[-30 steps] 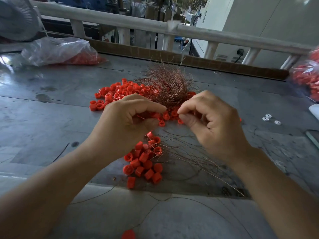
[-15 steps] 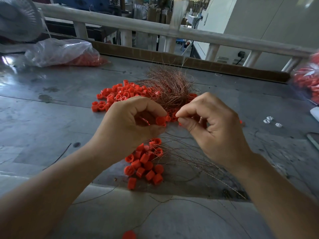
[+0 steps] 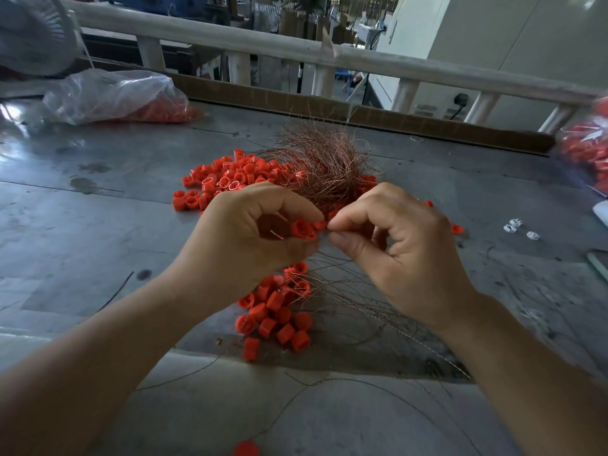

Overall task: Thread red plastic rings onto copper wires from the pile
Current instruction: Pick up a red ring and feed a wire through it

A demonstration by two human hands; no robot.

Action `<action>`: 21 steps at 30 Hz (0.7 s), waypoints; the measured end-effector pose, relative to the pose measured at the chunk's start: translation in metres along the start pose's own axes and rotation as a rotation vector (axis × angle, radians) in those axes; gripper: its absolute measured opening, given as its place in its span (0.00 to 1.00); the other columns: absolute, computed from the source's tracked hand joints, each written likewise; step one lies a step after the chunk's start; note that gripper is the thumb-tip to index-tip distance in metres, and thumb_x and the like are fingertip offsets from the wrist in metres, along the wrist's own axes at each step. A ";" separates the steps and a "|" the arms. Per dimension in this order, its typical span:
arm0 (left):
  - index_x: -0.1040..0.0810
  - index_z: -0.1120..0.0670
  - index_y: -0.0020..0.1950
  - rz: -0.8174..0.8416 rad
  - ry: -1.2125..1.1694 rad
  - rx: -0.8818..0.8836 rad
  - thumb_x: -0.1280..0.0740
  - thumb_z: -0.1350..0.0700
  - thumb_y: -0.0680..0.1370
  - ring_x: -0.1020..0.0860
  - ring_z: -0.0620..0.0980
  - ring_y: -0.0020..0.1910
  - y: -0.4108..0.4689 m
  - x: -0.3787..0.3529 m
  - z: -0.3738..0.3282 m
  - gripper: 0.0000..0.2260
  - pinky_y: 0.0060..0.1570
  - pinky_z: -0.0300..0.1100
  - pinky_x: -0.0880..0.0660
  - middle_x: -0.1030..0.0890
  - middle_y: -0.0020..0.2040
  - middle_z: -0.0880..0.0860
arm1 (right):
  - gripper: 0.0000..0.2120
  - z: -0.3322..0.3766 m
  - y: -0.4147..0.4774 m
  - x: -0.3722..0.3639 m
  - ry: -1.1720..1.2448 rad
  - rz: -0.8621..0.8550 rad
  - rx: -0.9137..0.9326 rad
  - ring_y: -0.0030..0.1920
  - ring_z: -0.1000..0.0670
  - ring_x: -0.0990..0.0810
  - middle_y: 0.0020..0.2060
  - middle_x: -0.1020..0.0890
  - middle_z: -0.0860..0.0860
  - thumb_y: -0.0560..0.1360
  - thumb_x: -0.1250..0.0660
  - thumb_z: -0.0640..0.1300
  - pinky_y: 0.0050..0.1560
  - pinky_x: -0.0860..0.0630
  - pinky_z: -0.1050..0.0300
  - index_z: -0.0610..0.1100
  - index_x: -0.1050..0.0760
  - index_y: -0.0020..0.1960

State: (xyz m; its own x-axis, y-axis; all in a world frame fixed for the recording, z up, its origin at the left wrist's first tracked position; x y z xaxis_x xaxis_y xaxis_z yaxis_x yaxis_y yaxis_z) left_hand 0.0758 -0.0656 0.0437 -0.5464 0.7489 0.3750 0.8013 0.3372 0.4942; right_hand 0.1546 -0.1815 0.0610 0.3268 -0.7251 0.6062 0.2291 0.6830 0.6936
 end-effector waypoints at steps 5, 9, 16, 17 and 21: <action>0.20 0.47 0.46 -0.011 -0.152 0.061 0.30 0.53 0.62 0.19 0.46 0.42 -0.001 -0.002 0.003 0.14 0.44 0.36 0.21 0.18 0.44 0.50 | 0.01 0.000 0.000 0.000 -0.011 0.008 -0.006 0.37 0.59 0.28 0.36 0.26 0.53 0.69 0.30 0.36 0.37 0.33 0.74 0.39 0.21 0.39; 0.20 0.49 0.46 0.009 -0.180 0.074 0.31 0.56 0.63 0.17 0.45 0.42 -0.001 -0.004 0.002 0.12 0.43 0.33 0.22 0.16 0.44 0.49 | 0.01 -0.002 -0.001 0.004 0.020 -0.018 -0.048 0.36 0.60 0.27 0.35 0.26 0.54 0.69 0.31 0.37 0.38 0.33 0.73 0.40 0.21 0.40; 0.21 0.46 0.41 -0.033 -0.166 0.070 0.28 0.51 0.58 0.19 0.40 0.36 -0.002 -0.001 0.001 0.12 0.36 0.31 0.24 0.17 0.40 0.44 | 0.06 0.000 0.000 0.003 0.089 -0.028 -0.097 0.36 0.56 0.26 0.33 0.24 0.54 0.68 0.30 0.39 0.35 0.31 0.71 0.48 0.26 0.39; 0.20 0.47 0.40 -0.032 -0.168 0.063 0.28 0.50 0.58 0.19 0.41 0.36 -0.001 -0.001 0.001 0.12 0.37 0.32 0.23 0.17 0.41 0.46 | 0.06 0.000 -0.001 0.002 0.094 -0.019 -0.103 0.36 0.56 0.26 0.33 0.23 0.53 0.68 0.30 0.39 0.35 0.31 0.71 0.48 0.25 0.39; 0.20 0.50 0.41 -0.017 -0.215 0.059 0.28 0.53 0.59 0.18 0.44 0.38 -0.001 -0.003 0.002 0.12 0.38 0.33 0.22 0.16 0.41 0.49 | 0.01 0.000 -0.002 -0.002 0.079 0.013 -0.112 0.35 0.58 0.26 0.33 0.23 0.52 0.68 0.30 0.39 0.36 0.32 0.72 0.43 0.22 0.39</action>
State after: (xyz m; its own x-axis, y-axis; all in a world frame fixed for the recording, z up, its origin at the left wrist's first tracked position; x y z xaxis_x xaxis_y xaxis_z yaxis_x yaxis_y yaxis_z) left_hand 0.0766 -0.0667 0.0406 -0.5006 0.8451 0.1879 0.8086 0.3789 0.4501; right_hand 0.1533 -0.1815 0.0590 0.4009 -0.7096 0.5794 0.3238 0.7014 0.6350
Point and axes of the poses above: each hand's wrist, its own y-axis towards the middle knuckle, its own x-axis out of the back of the hand, z = x × y, the point moved 6 cm from there along y, towards the middle knuckle
